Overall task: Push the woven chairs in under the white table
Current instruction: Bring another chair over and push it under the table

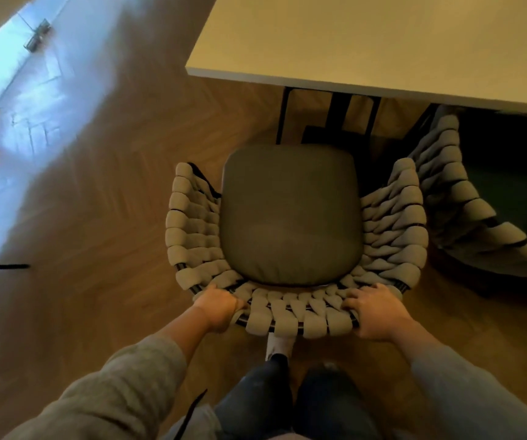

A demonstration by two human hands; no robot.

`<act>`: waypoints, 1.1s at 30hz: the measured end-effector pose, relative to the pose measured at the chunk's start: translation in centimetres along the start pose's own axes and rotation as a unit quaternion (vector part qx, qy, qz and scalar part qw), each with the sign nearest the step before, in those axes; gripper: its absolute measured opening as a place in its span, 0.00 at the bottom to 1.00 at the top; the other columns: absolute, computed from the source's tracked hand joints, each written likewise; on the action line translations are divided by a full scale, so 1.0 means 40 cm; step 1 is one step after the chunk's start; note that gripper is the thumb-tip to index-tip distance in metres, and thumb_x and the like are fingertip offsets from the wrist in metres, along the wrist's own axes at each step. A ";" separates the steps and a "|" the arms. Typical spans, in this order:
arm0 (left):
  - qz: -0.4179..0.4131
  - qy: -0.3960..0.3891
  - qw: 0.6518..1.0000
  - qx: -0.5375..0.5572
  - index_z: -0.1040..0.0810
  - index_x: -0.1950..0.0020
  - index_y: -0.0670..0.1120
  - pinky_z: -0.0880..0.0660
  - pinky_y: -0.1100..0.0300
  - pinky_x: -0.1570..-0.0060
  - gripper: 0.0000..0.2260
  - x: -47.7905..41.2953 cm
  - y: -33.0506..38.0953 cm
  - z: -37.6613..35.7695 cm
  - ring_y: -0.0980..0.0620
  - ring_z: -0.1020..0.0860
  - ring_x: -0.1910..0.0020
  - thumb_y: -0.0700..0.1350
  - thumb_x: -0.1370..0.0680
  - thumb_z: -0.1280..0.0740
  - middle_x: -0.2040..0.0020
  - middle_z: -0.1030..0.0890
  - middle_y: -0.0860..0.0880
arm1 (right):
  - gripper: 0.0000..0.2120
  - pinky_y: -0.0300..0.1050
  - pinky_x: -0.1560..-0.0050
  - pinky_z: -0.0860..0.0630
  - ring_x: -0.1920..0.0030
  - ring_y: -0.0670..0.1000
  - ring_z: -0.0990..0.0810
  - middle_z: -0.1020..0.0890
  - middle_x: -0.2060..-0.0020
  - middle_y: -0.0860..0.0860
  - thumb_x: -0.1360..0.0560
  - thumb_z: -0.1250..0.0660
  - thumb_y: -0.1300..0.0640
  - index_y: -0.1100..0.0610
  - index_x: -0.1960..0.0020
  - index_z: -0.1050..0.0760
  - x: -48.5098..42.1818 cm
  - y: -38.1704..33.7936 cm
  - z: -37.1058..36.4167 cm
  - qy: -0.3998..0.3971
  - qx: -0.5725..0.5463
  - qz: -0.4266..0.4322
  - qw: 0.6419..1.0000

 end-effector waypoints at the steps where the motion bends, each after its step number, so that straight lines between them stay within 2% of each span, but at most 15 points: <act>1: -0.004 -0.004 1.000 0.002 0.29 0.32 0.56 0.34 0.48 0.36 0.18 -0.004 -0.010 -0.001 0.49 0.23 0.42 0.45 0.22 0.36 0.43 0.21 0.51 | 0.23 0.50 0.35 0.37 0.36 0.50 0.29 0.27 0.35 0.46 0.26 0.37 0.42 0.43 0.31 0.32 -0.006 -0.005 0.002 -0.006 -0.001 -0.003 1.000; 6: -0.024 0.014 1.000 -0.004 0.26 0.38 0.55 0.31 0.49 0.40 0.13 -0.020 -0.044 -0.020 0.49 0.22 0.45 0.46 0.23 0.36 0.46 0.20 0.52 | 0.21 0.49 0.38 0.37 0.45 0.50 0.24 0.21 0.45 0.45 0.26 0.39 0.43 0.41 0.33 0.30 -0.024 -0.010 0.000 -0.023 -0.005 0.004 1.000; 9: -0.021 0.031 0.999 -0.025 0.27 0.35 0.55 0.35 0.47 0.37 0.15 -0.015 -0.046 -0.026 0.49 0.23 0.42 0.46 0.22 0.38 0.44 0.20 0.52 | 0.18 0.49 0.40 0.35 0.47 0.51 0.22 0.20 0.47 0.46 0.26 0.38 0.47 0.44 0.36 0.27 -0.024 -0.013 -0.003 -0.026 -0.026 0.014 0.999; 14: -0.026 0.042 0.999 -0.012 0.31 0.30 0.55 0.37 0.48 0.36 0.18 0.002 -0.039 -0.022 0.50 0.26 0.36 0.46 0.20 0.39 0.38 0.23 0.52 | 0.13 0.43 0.50 0.30 0.51 0.50 0.21 0.19 0.51 0.47 0.26 0.37 0.51 0.46 0.42 0.24 -0.018 -0.014 0.010 -0.014 -0.028 0.028 0.999; 17: -0.033 0.046 0.998 0.003 0.32 0.29 0.56 0.36 0.49 0.37 0.19 -0.005 -0.032 -0.007 0.50 0.26 0.36 0.47 0.20 0.39 0.37 0.23 0.52 | 0.12 0.42 0.52 0.28 0.53 0.49 0.20 0.18 0.52 0.47 0.26 0.37 0.51 0.46 0.44 0.24 -0.021 0.011 0.028 -0.021 -0.017 0.026 0.999; 21: -0.038 0.056 0.997 0.025 0.31 0.31 0.57 0.34 0.50 0.37 0.18 -0.038 0.001 0.026 0.50 0.24 0.40 0.47 0.21 0.38 0.41 0.21 0.53 | 0.13 0.43 0.50 0.26 0.53 0.49 0.21 0.18 0.52 0.47 0.27 0.36 0.53 0.45 0.43 0.23 -0.024 0.077 0.043 -0.025 -0.007 0.020 0.999; 26: -0.040 0.046 0.998 -0.001 0.31 0.31 0.57 0.32 0.49 0.38 0.19 -0.089 -0.010 0.081 0.50 0.22 0.42 0.47 0.21 0.37 0.43 0.20 0.53 | 0.14 0.44 0.49 0.25 0.54 0.49 0.20 0.18 0.54 0.47 0.27 0.37 0.52 0.46 0.43 0.22 -0.040 0.123 0.060 -0.017 0.000 0.016 1.000; 30: -0.039 0.041 0.998 -0.027 0.32 0.30 0.57 0.34 0.50 0.38 0.19 -0.122 -0.052 0.149 0.50 0.23 0.40 0.47 0.20 0.38 0.40 0.21 0.53 | 0.12 0.42 0.51 0.26 0.55 0.48 0.20 0.19 0.54 0.46 0.25 0.37 0.49 0.46 0.43 0.23 -0.066 0.129 0.080 -0.008 -0.013 0.010 1.000; 33: -0.021 0.028 0.998 -0.049 0.32 0.29 0.59 0.37 0.46 0.34 0.19 -0.150 -0.107 0.200 0.50 0.25 0.36 0.47 0.20 0.37 0.38 0.22 0.53 | 0.13 0.42 0.53 0.27 0.53 0.49 0.20 0.18 0.52 0.47 0.24 0.38 0.45 0.47 0.42 0.24 -0.099 0.126 0.116 0.005 -0.018 0.012 1.000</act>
Point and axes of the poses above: each hand's wrist, its own x-axis away from the middle knuckle, its own z-axis out of the back of the hand, y = z × x, the point moved 3 cm from there along -x, towards the middle knuckle
